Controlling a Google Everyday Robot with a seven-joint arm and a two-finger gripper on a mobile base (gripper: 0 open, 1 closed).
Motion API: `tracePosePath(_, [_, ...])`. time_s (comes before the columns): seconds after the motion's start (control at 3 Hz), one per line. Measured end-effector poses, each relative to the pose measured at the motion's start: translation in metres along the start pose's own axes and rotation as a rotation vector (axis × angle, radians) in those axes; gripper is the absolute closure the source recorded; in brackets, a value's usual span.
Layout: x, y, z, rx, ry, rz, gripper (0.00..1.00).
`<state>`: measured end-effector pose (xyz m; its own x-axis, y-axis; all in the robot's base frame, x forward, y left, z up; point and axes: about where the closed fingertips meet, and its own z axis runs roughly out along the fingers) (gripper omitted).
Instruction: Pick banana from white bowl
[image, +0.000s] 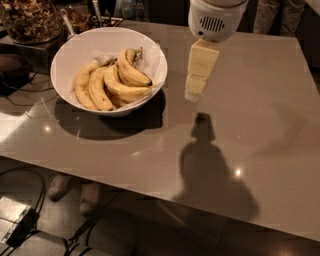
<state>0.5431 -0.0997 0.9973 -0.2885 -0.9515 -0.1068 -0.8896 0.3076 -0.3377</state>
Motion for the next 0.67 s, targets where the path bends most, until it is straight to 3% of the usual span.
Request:
tracePosePath(0.33, [-0.006,-0.002,0.001,0.03,-0.018,0.015,0.0])
tracePosePath(0.67, [-0.037,-0.005,0.01,0.08,0.014,0.041,0.0])
